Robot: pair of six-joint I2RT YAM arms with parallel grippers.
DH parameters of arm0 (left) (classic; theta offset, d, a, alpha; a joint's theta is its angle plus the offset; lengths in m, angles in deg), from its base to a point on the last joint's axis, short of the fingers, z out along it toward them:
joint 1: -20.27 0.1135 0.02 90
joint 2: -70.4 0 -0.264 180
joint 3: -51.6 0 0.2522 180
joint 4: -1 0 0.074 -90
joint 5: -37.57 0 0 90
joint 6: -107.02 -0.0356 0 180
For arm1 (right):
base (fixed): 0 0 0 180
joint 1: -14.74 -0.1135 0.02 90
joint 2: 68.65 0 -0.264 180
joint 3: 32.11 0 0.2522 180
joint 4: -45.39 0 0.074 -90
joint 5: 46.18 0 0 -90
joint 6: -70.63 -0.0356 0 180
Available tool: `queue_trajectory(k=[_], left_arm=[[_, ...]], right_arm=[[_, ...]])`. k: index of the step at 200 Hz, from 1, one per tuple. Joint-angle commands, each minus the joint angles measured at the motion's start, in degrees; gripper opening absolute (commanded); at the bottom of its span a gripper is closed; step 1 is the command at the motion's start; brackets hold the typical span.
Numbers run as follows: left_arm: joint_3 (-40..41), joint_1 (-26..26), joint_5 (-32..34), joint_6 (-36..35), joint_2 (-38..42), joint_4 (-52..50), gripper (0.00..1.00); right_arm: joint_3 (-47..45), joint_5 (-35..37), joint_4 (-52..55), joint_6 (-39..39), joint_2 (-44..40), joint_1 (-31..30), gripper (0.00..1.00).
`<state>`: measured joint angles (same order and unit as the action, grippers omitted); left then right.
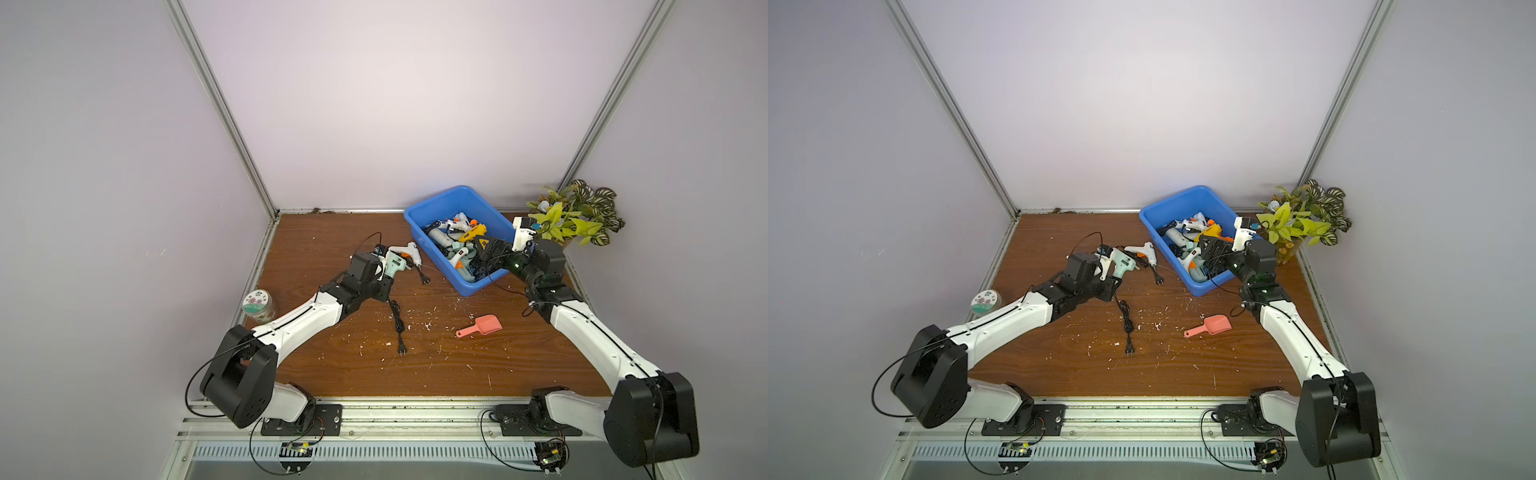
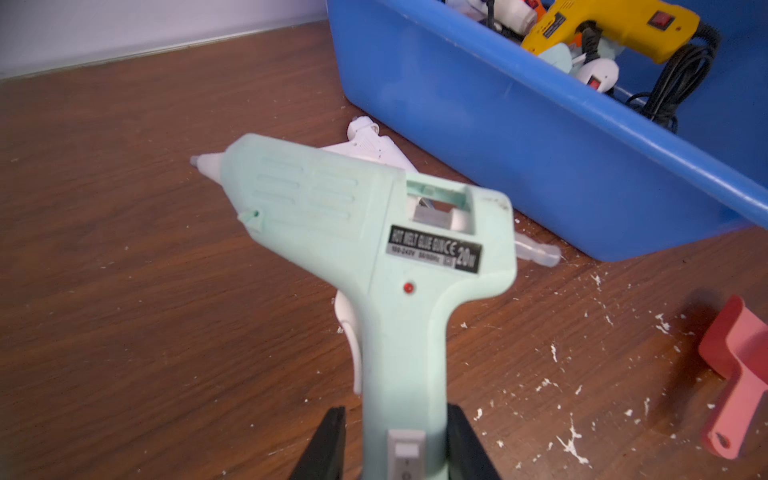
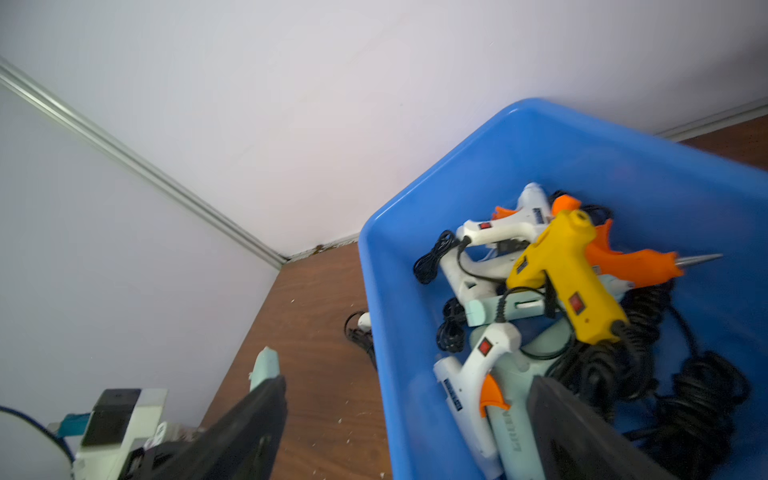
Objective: Put the hot melt glue gun into the storage box
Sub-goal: Pick up the hot melt adhesive gun from the center of the board, then place the hot melt adhesive gun in the storage box.
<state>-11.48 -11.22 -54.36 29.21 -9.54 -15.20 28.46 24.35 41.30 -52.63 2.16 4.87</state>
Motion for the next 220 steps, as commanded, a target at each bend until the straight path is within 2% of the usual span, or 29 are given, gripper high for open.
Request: queue_trajectory(k=[1,23,62,103,175,220], left_arm=[[2.41,-0.12,1.81,0.34,3.36,7.43,0.0],[5.35,-0.72,1.13,-0.14,6.25,12.84,0.0],[10.73,-0.77,-3.89,-0.82,11.5,22.21,0.0],[12.49,-0.85,-6.61,-1.65,13.34,24.34,0.0],[11.97,-0.79,-8.18,-2.09,12.69,24.32,0.0],[11.96,-0.8,-9.01,-2.16,12.95,24.85,0.0]], right_arm=[[3.96,-10.6,-5.93,-2.69,1.76,-1.69,0.96],[6.0,-13.86,-6.49,-2.46,4.96,-4.41,0.96],[11.51,-18.79,-5.88,-0.7,11.52,-10.78,0.95],[17.77,-21.27,-3.42,2.06,17.16,-16.66,0.9],[24.05,-23.35,-1.88,3.28,23.87,-22.09,0.76],[26.68,-22.77,-1.15,3.37,27.15,-23.62,0.6]])
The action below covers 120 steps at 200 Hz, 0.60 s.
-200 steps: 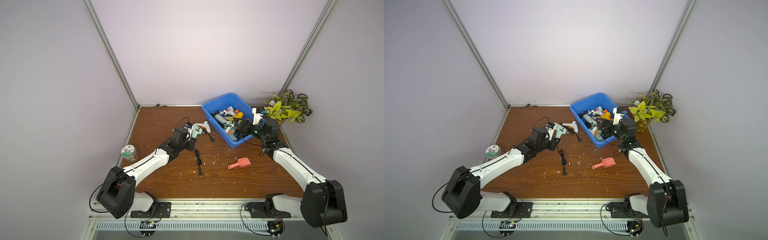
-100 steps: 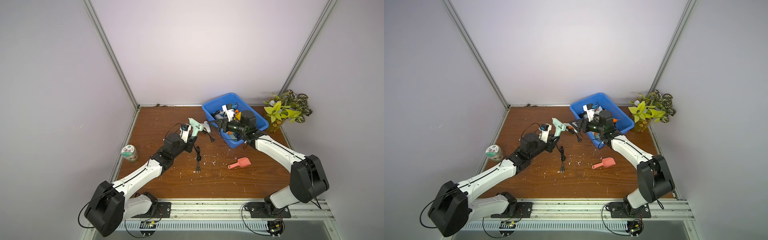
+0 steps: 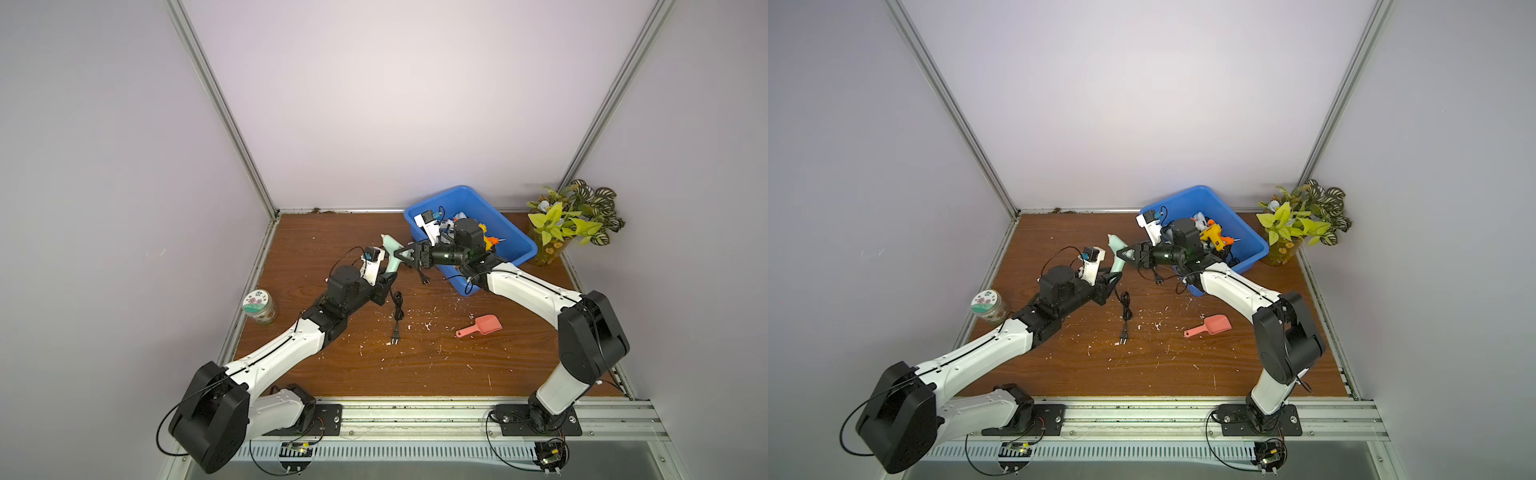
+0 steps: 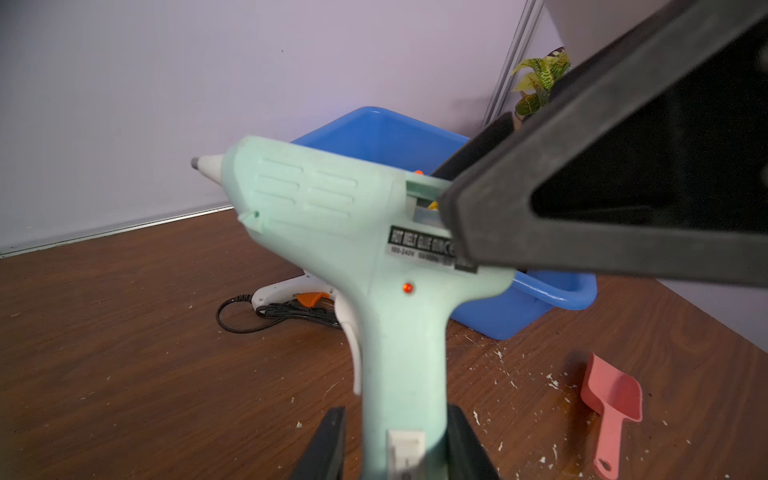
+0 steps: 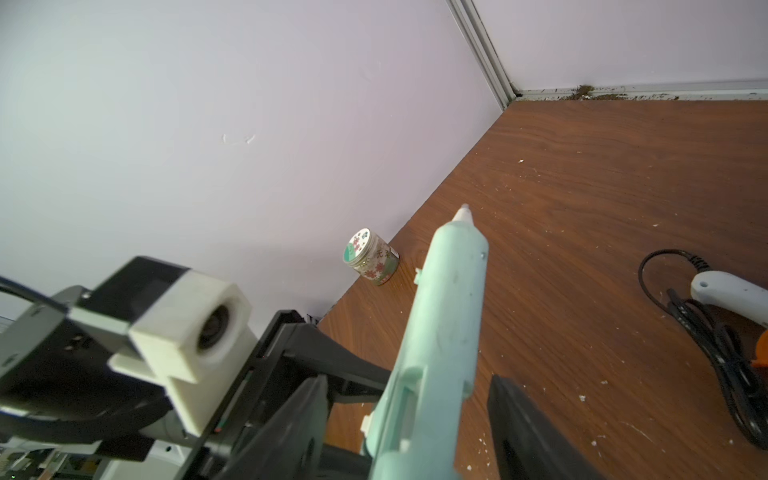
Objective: Put the hot melt glue gun into the storage box
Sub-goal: Place the hot melt adhesive gun in the storage box.
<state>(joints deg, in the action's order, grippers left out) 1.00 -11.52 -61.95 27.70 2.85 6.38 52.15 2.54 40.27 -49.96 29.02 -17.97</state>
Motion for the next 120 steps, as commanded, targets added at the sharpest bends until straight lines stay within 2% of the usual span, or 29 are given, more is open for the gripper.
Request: queue_trajectory(k=[1,34,49,54,58,75,80,85,120], left_arm=[[-0.52,-0.48,-1.45,-0.65,0.57,3.32,0.0],[-0.6,-0.55,-0.68,-0.4,0.17,3.1,0.0],[-0.52,-0.48,-0.02,-0.26,0.24,3.02,0.03],[-0.51,-0.59,0.18,-0.2,0.31,3.07,0.08],[-0.43,-0.56,0.4,-0.09,0.39,3.1,0.16],[-0.04,-0.58,0.72,0.08,1.21,3.66,0.74],[0.09,-0.6,1.03,0.26,1.54,3.81,0.88],[0.3,-0.57,1.35,0.44,1.9,4.12,0.98],[3.43,-0.62,4.02,1.05,6.22,7.61,0.99]], right_arm=[[3.02,-0.98,-0.12,0.7,0.31,-0.87,0.59],[3.81,-0.4,-0.2,0.79,1.03,-1.57,0.34],[3.83,0.36,0.42,1.12,0.73,-1.58,0.26],[3.93,0.76,0.89,1.34,0.69,-1.63,0.23],[4.11,1.11,1.3,1.56,0.6,-1.61,0.21],[4.97,2.68,3.51,2.8,-0.01,-1.61,0.11],[5.54,3.31,4.37,3.17,-0.14,-1.55,0.08],[6.17,4.06,5.41,3.66,-0.31,-1.57,0.07],[12.57,8.8,12.42,7.53,-1.58,-0.75,0.03]])
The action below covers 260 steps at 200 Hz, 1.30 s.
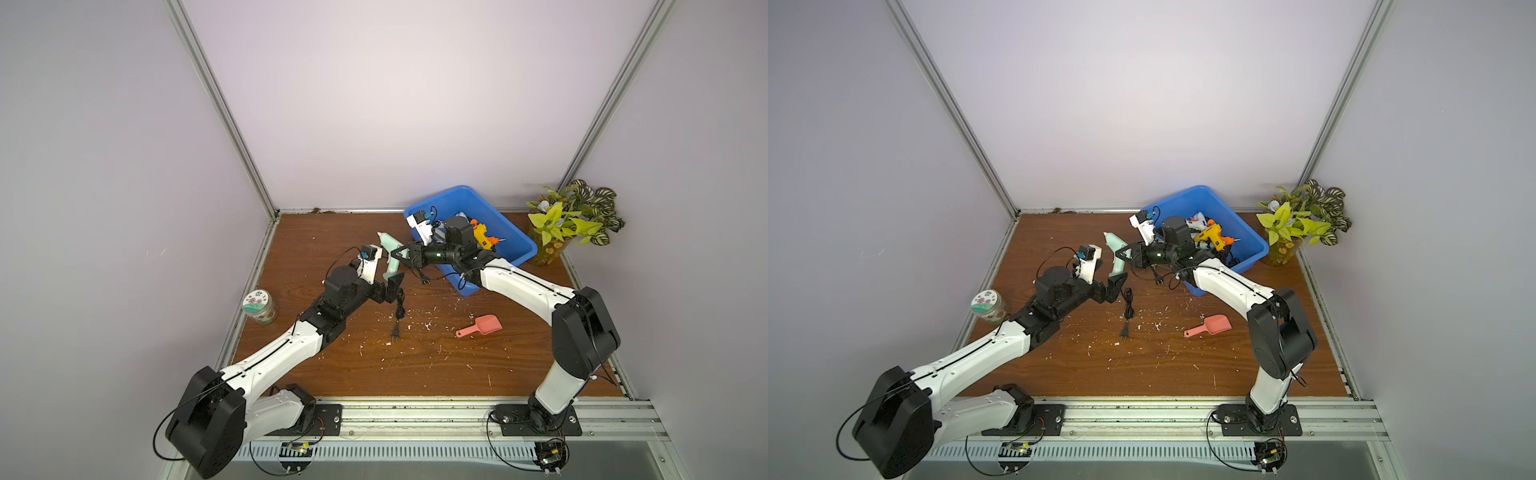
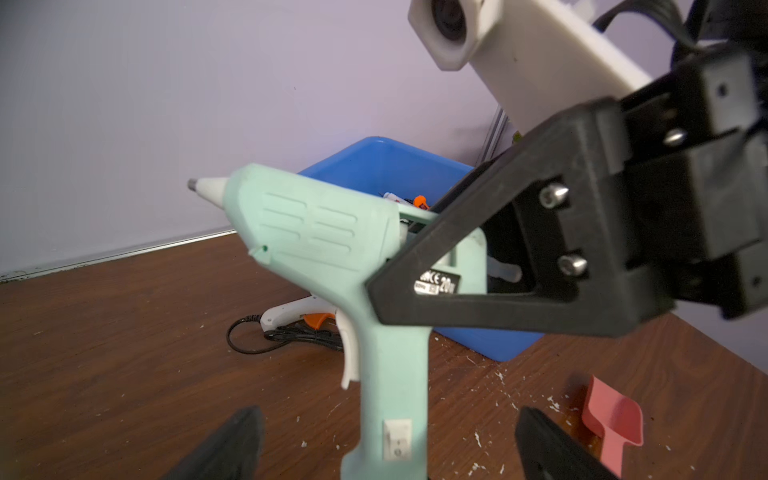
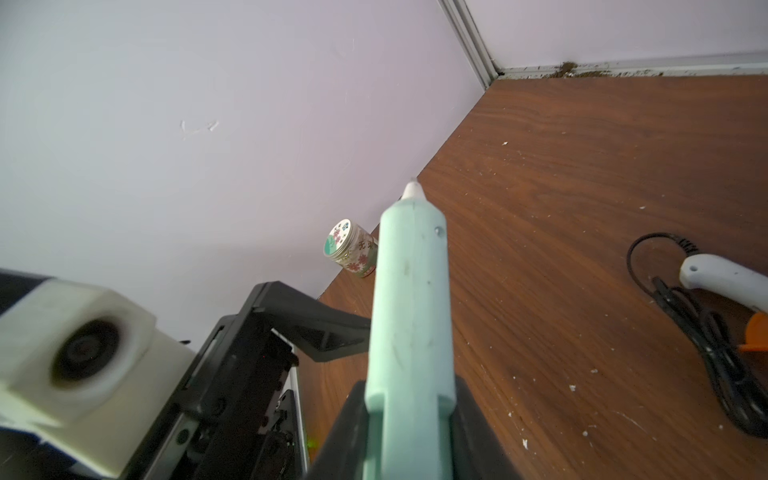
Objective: Put the hot melt glue gun into the storage box
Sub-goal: Place the hot melt adhesive gun in the storage box.
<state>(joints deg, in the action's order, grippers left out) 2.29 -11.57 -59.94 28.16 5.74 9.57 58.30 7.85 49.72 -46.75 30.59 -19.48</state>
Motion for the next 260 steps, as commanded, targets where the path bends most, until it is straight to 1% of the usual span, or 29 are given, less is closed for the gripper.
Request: queue_trajectory(k=[1,17,34,73,92,119,145,164,204,260], left_arm=[[2.28,-0.54,2.03,0.57,3.5,4.54,0.99],[4.55,-0.48,3.4,0.8,6.22,7.28,0.99],[6.93,-0.5,5.89,1.45,9.12,9.65,0.99],[10.03,-0.55,8.86,1.71,13.69,11.69,0.99],[10.32,-0.43,9.7,1.65,14.04,11.63,0.99],[10.36,-0.43,9.79,1.69,13.43,12.0,0.99],[10.33,-0.42,9.98,1.92,12.83,12.3,0.99],[10.24,-0.42,10.39,2.05,12.5,12.04,0.99],[9.63,-0.42,10.67,2.13,11.49,11.6,0.99],[9.32,-0.38,11.68,2.86,10.45,11.37,0.99]], right_arm=[[6.6,3.6,3.17,4.38,-3.25,0.79,0.02],[10.36,5.42,5.38,5.48,-3.86,1.83,0.01],[13.73,6.18,5.84,4.99,-4.56,3.75,0.01],[19.45,6.67,1.13,0.65,-5.42,10.92,0.02],[22.03,7.4,-1.2,-0.47,-4.54,14.59,0.03],[24.58,10.92,-3.45,-1.33,-1.96,19.13,0.03],[26.4,11.09,-3.68,-2.74,2.22,22.67,0.02],[26.2,10.53,-3.3,-3.44,4.91,23.79,0.02],[24.71,9.17,-3.84,-3.6,9.84,23.98,0.02],[24.68,9.96,-2.98,-4.87,17.89,24.0,0.03]])
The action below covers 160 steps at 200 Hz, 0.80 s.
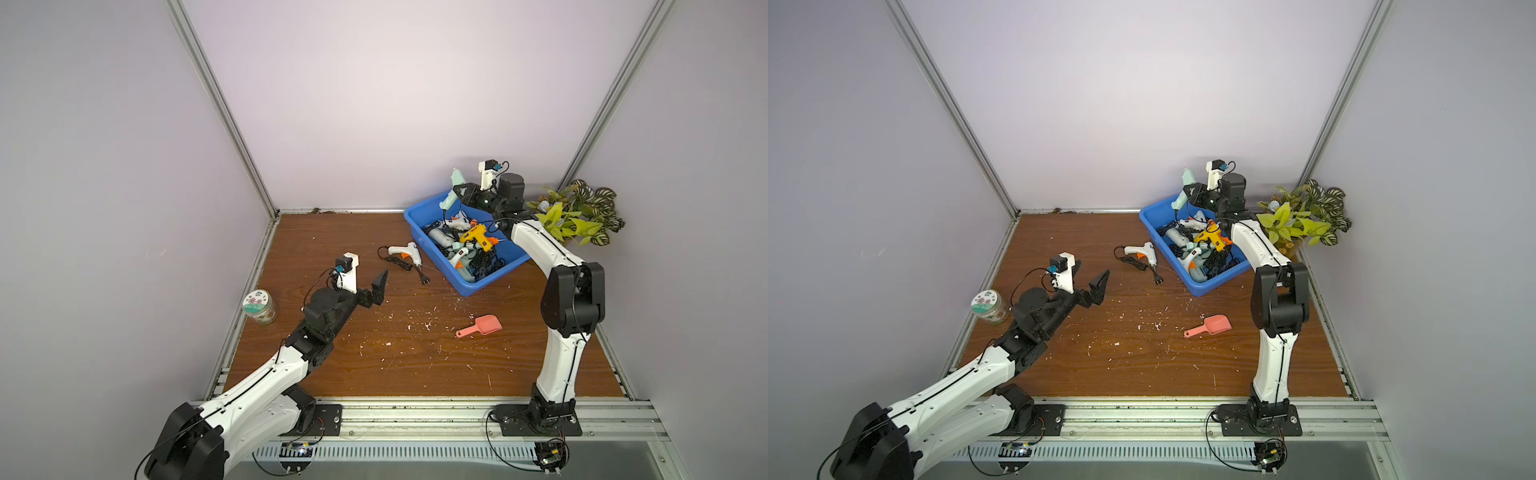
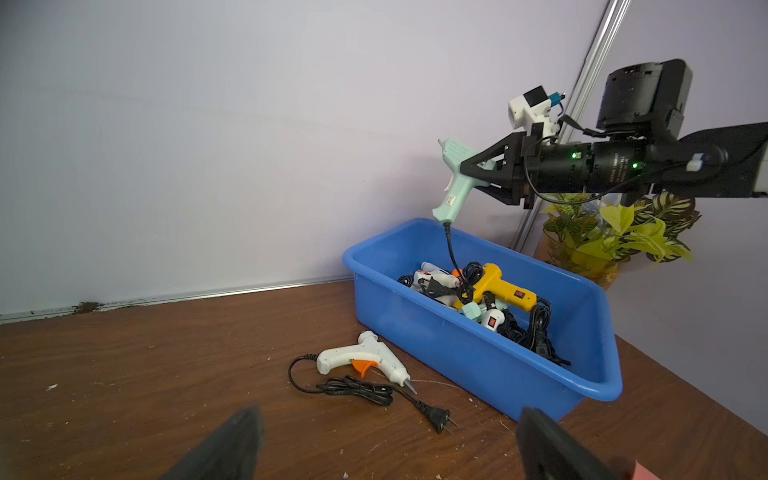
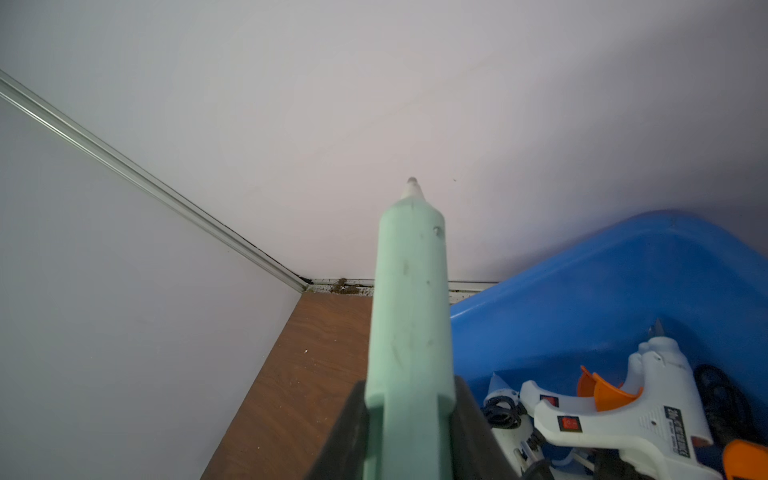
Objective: Put the hot melt glue gun into the storage box
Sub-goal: Place the hot melt adhesive gun in the storage box.
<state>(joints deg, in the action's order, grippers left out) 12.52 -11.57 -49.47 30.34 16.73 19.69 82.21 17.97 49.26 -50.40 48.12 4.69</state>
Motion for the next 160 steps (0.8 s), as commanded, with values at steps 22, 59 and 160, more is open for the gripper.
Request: queue_trajectory(k=[22,59,160], left_arm=[[-1.6,-0.33,1.67,1.26,-1.63,0.47,0.99],[-2.75,-0.38,1.76,2.39,-4.23,-0.1,0.99],[-10.5,4.69,0.37,14.0,-17.33,-7.93,0.99]], right_arm=[[1.85,1.65,0.03,-1.36,3.15,-0.23,0.04],[5.23,4.16,5.36,-1.31,8.23,0.02,0.1],[-0.24,12.8,10.86,0.77,5.84,1.52,0.52]])
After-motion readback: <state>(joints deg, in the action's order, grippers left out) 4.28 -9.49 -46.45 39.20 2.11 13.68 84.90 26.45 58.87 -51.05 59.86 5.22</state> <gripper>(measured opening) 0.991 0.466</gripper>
